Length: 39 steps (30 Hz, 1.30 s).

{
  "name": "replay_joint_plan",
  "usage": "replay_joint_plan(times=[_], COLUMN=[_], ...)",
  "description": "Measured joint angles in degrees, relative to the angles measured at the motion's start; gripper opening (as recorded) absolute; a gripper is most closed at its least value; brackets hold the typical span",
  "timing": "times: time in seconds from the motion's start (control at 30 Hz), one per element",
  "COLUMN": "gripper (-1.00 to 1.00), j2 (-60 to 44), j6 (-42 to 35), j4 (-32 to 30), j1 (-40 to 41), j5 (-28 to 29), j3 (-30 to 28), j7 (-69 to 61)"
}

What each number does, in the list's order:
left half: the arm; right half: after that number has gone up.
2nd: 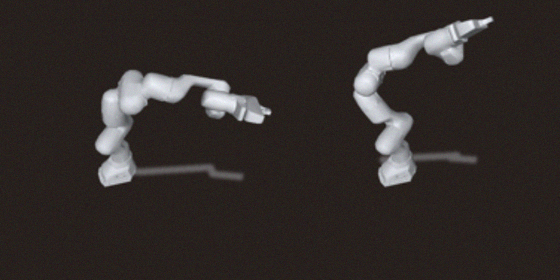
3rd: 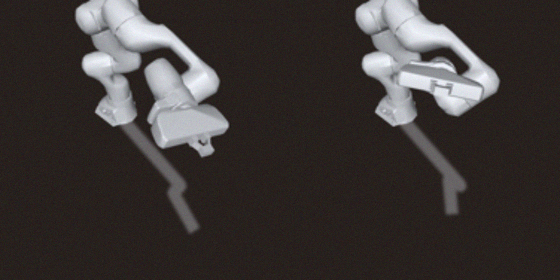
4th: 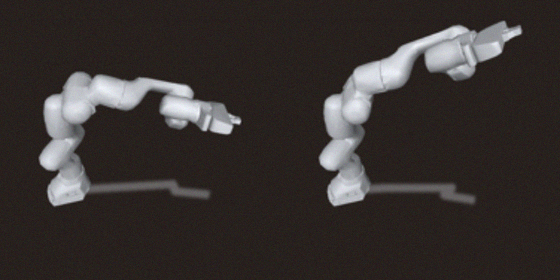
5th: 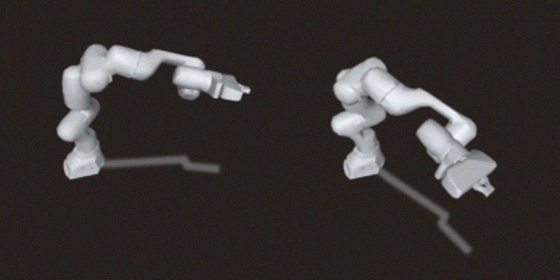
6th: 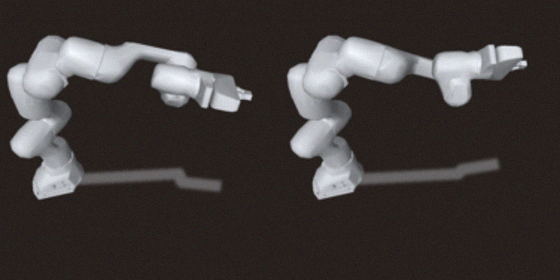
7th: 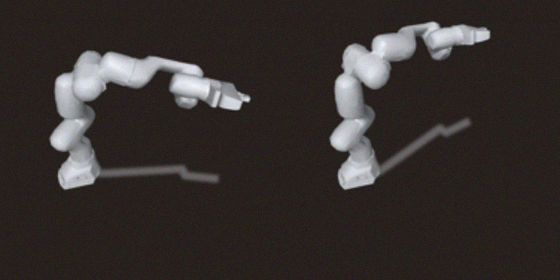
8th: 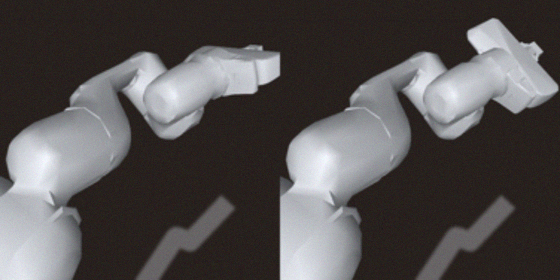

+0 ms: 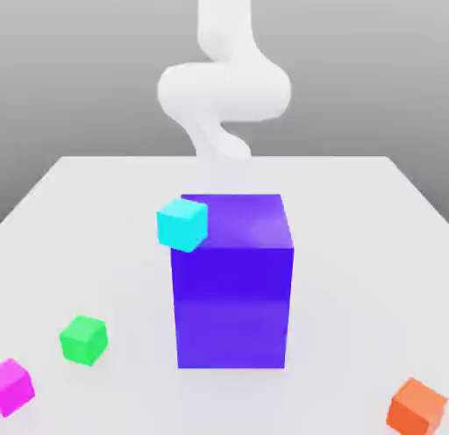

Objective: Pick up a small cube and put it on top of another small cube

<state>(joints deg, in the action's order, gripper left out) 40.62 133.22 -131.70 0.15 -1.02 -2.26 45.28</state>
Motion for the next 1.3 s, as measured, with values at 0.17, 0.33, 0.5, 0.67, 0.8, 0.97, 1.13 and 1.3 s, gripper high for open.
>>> replay_joint_plan(times=[0.17, 0.33, 0.5, 0.67, 0.8, 0.97, 1.13, 1.3], gripper=[0.0, 0.0, 0.0, 0.0, 0.0, 0.0, 0.0, -1.0], j2=[-10.68, -21.04, -31.47, -41.91, -50.08, -60.0, -70.31, -71.6], j6=[2.9, 5.71, 8.47, 11.22, 13.54, 16.67, 23.12, 24.05], j4=[0.19, 0.37, 0.56, 0.76, 0.88, 0.95, 2.87, 3.19], j1=[0.5, 1.38, 2.83, 6.72, 9.13, 12.33, 16.46, 17.1], j5=[-2.51, -5.5, -8.91, -12.21, -13.9, -14.69, -19.04, -19.71], j3=[-4.63, -8.89, -12.58, -14.69, -15.61, -17.45, -13.93, -13.16], j7=[-1.45, -3.27, -5.38, -7.4, -8.36, -8.63, -11.75, -12.23])
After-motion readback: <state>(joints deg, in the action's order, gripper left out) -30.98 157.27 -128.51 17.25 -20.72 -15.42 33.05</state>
